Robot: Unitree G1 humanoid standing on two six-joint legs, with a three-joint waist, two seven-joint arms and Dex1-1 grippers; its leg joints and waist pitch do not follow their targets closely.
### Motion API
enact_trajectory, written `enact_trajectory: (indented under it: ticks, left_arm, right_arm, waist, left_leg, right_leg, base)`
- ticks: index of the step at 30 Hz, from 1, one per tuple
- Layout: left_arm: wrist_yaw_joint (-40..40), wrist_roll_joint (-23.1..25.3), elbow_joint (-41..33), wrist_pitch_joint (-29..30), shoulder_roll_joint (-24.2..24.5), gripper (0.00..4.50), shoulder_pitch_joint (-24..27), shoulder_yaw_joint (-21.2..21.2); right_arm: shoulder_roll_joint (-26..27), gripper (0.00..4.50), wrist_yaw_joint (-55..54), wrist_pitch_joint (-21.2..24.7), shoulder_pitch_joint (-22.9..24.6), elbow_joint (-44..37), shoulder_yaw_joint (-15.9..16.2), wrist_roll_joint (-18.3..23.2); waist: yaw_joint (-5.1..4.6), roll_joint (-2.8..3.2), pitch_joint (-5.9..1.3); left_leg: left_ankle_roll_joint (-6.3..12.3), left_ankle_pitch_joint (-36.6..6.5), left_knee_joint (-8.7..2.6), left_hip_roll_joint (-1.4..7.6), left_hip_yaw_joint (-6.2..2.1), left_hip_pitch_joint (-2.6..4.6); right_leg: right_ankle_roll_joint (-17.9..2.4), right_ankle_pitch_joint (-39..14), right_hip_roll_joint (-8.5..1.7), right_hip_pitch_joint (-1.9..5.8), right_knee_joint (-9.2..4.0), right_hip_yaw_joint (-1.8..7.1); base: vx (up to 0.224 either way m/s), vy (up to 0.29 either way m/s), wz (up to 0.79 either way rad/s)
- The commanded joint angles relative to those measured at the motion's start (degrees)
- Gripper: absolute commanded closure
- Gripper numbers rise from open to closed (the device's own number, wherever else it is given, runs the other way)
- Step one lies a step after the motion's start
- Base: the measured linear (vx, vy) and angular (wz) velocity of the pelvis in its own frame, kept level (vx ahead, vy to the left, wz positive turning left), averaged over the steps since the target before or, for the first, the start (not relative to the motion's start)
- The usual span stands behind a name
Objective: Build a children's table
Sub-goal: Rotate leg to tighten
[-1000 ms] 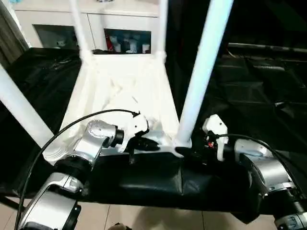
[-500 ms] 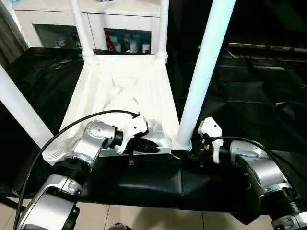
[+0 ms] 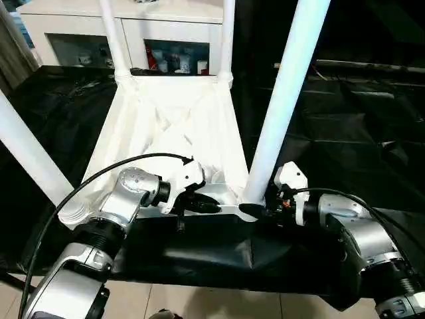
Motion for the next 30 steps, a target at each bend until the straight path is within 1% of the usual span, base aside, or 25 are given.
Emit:
enact_trajectory:
  ticks: [1, 2, 3, 4, 5, 6, 7, 8, 9, 10, 11, 12, 15, 16, 18, 19, 20, 21, 22, 23, 24, 27, 28, 29, 30]
  left_arm:
    - [-0.9, -2.1, -1.0, 0.2, -1.2, 4.5, 0.8, -0.1]
    - [1.4, -1.1, 0.0, 0.1, -1.8, 4.5, 0.5, -0.2]
    - [1.4, -1.1, 0.0, 0.1, -1.8, 4.5, 0.5, -0.2]
    - [7.3, 1.0, 2.7, -0.1, -3.5, 4.5, -0.6, -0.2]
    - [10.3, 1.9, 4.0, -0.4, -4.6, 4.5, -1.1, -0.1]
    - [12.0, 2.3, 4.7, -0.5, -5.2, 4.5, -1.4, -0.1]
    - [15.1, 2.9, 6.0, -0.1, -6.7, 4.5, -2.0, 0.0]
    - [19.6, 3.9, 7.5, 0.7, -9.0, 4.5, -2.9, -0.1]
    - [20.7, 4.1, 7.8, 0.9, -9.5, 4.5, -3.1, -0.1]
    - [23.8, 4.8, 8.8, 1.7, -11.3, 4.5, -3.7, -0.3]
    - [26.7, 5.5, 9.6, 2.6, -13.3, 4.5, -4.4, -0.6]
    - [27.1, 5.6, 9.7, 2.7, -13.6, 4.5, -4.4, -0.7]
    - [30.6, 6.6, 11.0, 3.5, -16.7, 4.5, -5.6, -1.5]
    - [30.6, 6.7, 11.1, 3.3, -16.7, 4.5, -5.7, -1.6]
    - [30.7, 6.9, 11.6, 2.3, -16.8, 4.5, -6.1, -1.5]
    - [30.7, 7.0, 11.9, 1.7, -16.5, 4.5, -6.2, -1.4]
    - [30.9, 7.2, 12.3, 1.3, -16.5, 4.5, -6.4, -1.2]
    - [30.5, 7.2, 12.3, 0.9, -15.9, 4.5, -6.3, -1.1]
    - [30.0, 7.2, 12.2, 0.3, -15.3, 4.5, -6.2, -1.0]
    - [29.5, 7.0, 12.0, 0.2, -14.5, 4.5, -6.1, -0.7]
    - [29.5, 7.0, 12.0, 0.2, -14.5, 4.5, -6.1, -0.7]
    - [26.5, 6.2, 11.3, -1.2, -12.4, 4.5, -5.6, -0.3]
    - [24.9, 6.1, 10.8, -2.2, -11.5, 4.5, -5.4, -0.5]
    - [22.8, 6.2, 10.3, -3.3, -10.3, 4.5, -5.0, -1.0]
    - [21.1, 6.3, 9.9, -3.9, -9.2, 4.5, -4.8, -1.5]
  right_arm:
    - [0.8, 1.81, -1.9, 0.3, -0.4, 1.6, -0.3, -0.9]
    - [2.4, 1.81, -5.8, 0.3, -0.7, 3.5, -1.3, -1.4]
    - [2.4, 1.82, -5.8, 0.3, -0.7, 3.5, -1.3, -1.4]
    - [5.6, 1.82, -13.2, 0.3, -1.4, 6.8, -3.4, -1.9]
    - [7.4, 1.82, -17.1, 0.7, -1.7, 8.1, -4.5, -2.0]
    - [8.4, 1.82, -19.1, 1.0, -1.8, 8.6, -5.0, -2.1]
    - [10.2, 1.82, -23.3, 1.3, -2.1, 9.6, -5.8, -2.5]
    - [12.9, 1.82, -29.7, 1.9, -2.9, 11.1, -7.3, -2.9]
    - [13.5, 1.82, -31.0, 2.1, -3.1, 11.5, -7.6, -2.9]
    - [15.3, 1.82, -35.3, 2.3, -4.0, 12.7, -8.2, -3.5]
    - [17.0, 1.82, -39.8, 2.1, -5.1, 14.1, -8.3, -4.7]
    - [17.3, 1.82, -40.2, 2.0, -5.3, 14.3, -8.3, -4.8]
    - [20.3, 1.82, -45.6, 0.4, -8.1, 17.6, -8.3, -6.4]
    - [20.5, 1.82, -45.3, 0.2, -8.4, 17.8, -8.4, -6.2]
    - [21.2, 1.82, -44.6, -0.8, -9.2, 18.4, -8.7, -5.9]
    - [21.1, 1.82, -43.9, -1.5, -9.4, 18.5, -8.6, -6.0]
    - [21.1, 1.27, -43.8, -2.0, -9.5, 18.6, -8.5, -6.2]
    - [21.1, 1.27, -42.8, -2.4, -9.5, 18.2, -8.9, -5.5]
    - [20.9, 1.27, -40.8, -2.6, -9.3, 17.5, -9.3, -4.3]
    - [20.5, 1.07, -39.0, -2.8, -9.1, 16.7, -9.7, -3.3]
    - [20.5, 1.07, -39.0, -2.8, -9.1, 16.7, -9.7, -3.3]
    - [18.0, 0.88, -32.8, -3.1, -9.0, 15.4, -8.5, -2.8]
    - [16.9, 0.76, -30.3, -2.7, -8.8, 14.7, -8.0, -2.6]
    - [15.4, 0.51, -27.0, -2.3, -8.3, 13.4, -6.9, -2.5]
    - [14.1, 0.45, -24.1, -1.9, -7.8, 12.2, -6.0, -2.3]
  waist:
    - [0.07, -0.8, -3.71]
    - [0.05, -0.81, -3.7]
    - [-0.12, -0.77, -3.6]
    - [-0.26, -0.78, -3.54]
    - [-0.61, -0.62, -3.27]
    - [-1.12, -0.74, -3.07]
    - [-1.33, -0.8, -3.08]
    - [-1.75, -0.74, -3.12]
    - [-1.93, -0.61, -3.0]
    - [-2.03, -0.7, -3.04]
    - [-2.16, -0.5, -3.18]
    - [-2.19, -0.56, -3.24]
    - [-2.13, -0.47, -3.36]
    - [-2.16, -0.46, -3.43]
    - [-1.94, -0.53, -3.63]
    - [-1.95, -0.52, -3.55]
    - [-1.92, -0.58, -3.59]
    - [-1.86, -0.78, -3.54]
    - [-1.79, -0.71, -3.54]
    - [-1.75, -0.7, -3.54]
    - [-1.73, -0.69, -3.49]
    - [-1.74, -0.65, -3.5]
    - [-1.77, -0.71, -3.49]
    - [-1.77, -0.71, -3.49]
    - [-1.55, -0.71, -3.5]
  left_leg:
    - [3.83, -9.9, -3.33, 3.59, -1.75, 1.37]
    - [3.64, -10.3, -3.33, 3.61, -1.76, 1.45]
    - [3.17, -11.0, -3.42, 3.61, -1.8, 1.5]
    - [2.81, -11.5, -3.5, 3.56, -1.88, 1.41]
    - [1.62, -13.9, -3.72, 3.48, -1.95, 1.64]
    - [0.05, -16.9, -3.92, 3.37, -2.16, 1.85]
    - [-0.58, -17.9, -3.94, 3.35, -2.36, 1.83]
    - [-1.33, -18.6, -4.1, 3.37, -2.48, 1.85]
    - [-1.82, -20.2, -4.05, 3.42, -2.47, 2.35]
    - [-1.88, -20.7, -4.01, 3.34, -2.54, 2.34]
    - [-1.88, -20.0, -4.13, 3.32, -2.61, 2.03]
    - [-1.94, -19.5, -4.24, 3.36, -2.66, 2.0]
    - [-1.08, -18.4, -4.03, 3.21, -2.41, 1.96]
    - [-0.86, -18.1, -3.99, 3.18, -2.35, 1.92]
    - [0.19, -16.4, -3.84, 3.12, -2.21, 1.77]
    - [0.42, -16.1, -3.84, 3.15, -2.16, 1.76]
    - [0.83, -15.6, -3.8, 3.07, -2.14, 1.63]
    - [1.14, -15.5, -3.8, 3.06, -2.1, 1.6]
    - [1.22, -15.5, -3.81, 3.11, -2.13, 1.65]
    - [1.48, -15.7, -3.8, 3.14, -2.13, 1.62]
    - [1.6, -15.8, -3.86, 3.2, -2.2, 1.57]
    - [1.6, -15.9, -3.92, 3.25, -2.24, 1.5]
    - [1.74, -15.9, -3.91, 3.3, -2.22, 1.49]
    - [1.85, -15.9, -3.9, 3.31, -2.2, 1.49]
    - [2.08, -15.5, -3.87, 3.31, -2.25, 1.46]
  right_leg:
    - [-13.8, -8.9, -4.3, 2.44, -3.65, 2.25]
    - [-13.7, -9.5, -4.33, 2.42, -3.73, 2.26]
    - [-13.6, -10.6, -4.34, 2.25, -3.89, 2.29]
    - [-13.5, -11.5, -4.39, 2.29, -3.95, 2.29]
    - [-12.9, -15.1, -4.38, 1.99, -4.52, 2.28]
    - [-11.9, -20.1, -4.42, 1.88, -4.91, 2.2]
    - [-11.2, -22.1, -4.54, 1.96, -5.0, 2.16]
    - [-10.3, -23.8, -4.49, 1.79, -5.18, 2.2]
    - [-9.9, -25.0, -4.46, 1.31, -5.55, 2.32]
    - [-9.6, -25.6, -4.49, 1.34, -5.57, 2.3]
    - [-9.3, -25.0, -4.54, 1.56, -5.49, 2.35]
    - [-9.2, -23.8, -4.38, 1.64, -5.47, 2.27]
    - [-9.9, -19.8, -4.34, 1.67, -5.36, 2.48]
    - [-10.1, -19.0, -4.3, 1.65, -5.31, 2.5]
    - [-10.6, -15.7, -4.27, 1.95, -5.02, 2.5]
    - [-10.8, -15.1, -4.22, 1.92, -4.99, 2.53]
    - [-11.0, -14.7, -4.25, 2.11, -4.94, 2.45]
    - [-10.8, -15.1, -4.28, 2.14, -5.03, 2.42]
    - [-10.8, -15.5, -4.3, 2.13, -5.0, 2.41]
    - [-10.7, -16.0, -4.35, 2.17, -5.04, 2.42]
    - [-10.6, -16.7, -4.35, 2.18, -5.09, 2.36]
    - [-10.7, -16.6, -4.3, 2.23, -5.04, 2.31]
    - [-10.8, -16.3, -4.29, 2.2, -5.02, 2.31]
    - [-10.9, -16.1, -4.32, 2.18, -4.97, 2.35]
    - [-10.9, -15.5, -4.27, 2.38, -4.95, 2.31]
  base:
    - [0.0, 0.0, 0.0]
    - [0.0, 0.0, 0.0]
    - [0.0, 0.0, 0.0]
    - [0.0, 0.0, 0.0]
    - [0.0, 0.0, 0.0]
    - [0.0, 0.0, 0.0]
    - [0.0, 0.0, 0.0]
    - [0.0, 0.0, 0.0]
    - [0.0, 0.0, 0.0]
    - [0.0, 0.0, 0.0]
    - [0.0, 0.0, 0.0]
    - [0.0, 0.0, 0.0]
    - [0.0, 0.0, 0.0]
    - [0.0, 0.0, 0.0]
    - [0.0, 0.0, 0.0]
    - [0.0, 0.0, 0.0]
    - [0.0, 0.0, 0.0]
    - [0.0, 0.0, 0.0]
    - [0.0, 0.0, 0.0]
    - [0.0, 0.0, 0.0]
    - [0.0, 0.0, 0.0]
    - [0.0, 0.0, 0.0]
    - [0.0, 0.0, 0.0]
    - [0.0, 0.0, 0.0]
    - [0.0, 0.0, 0.0]
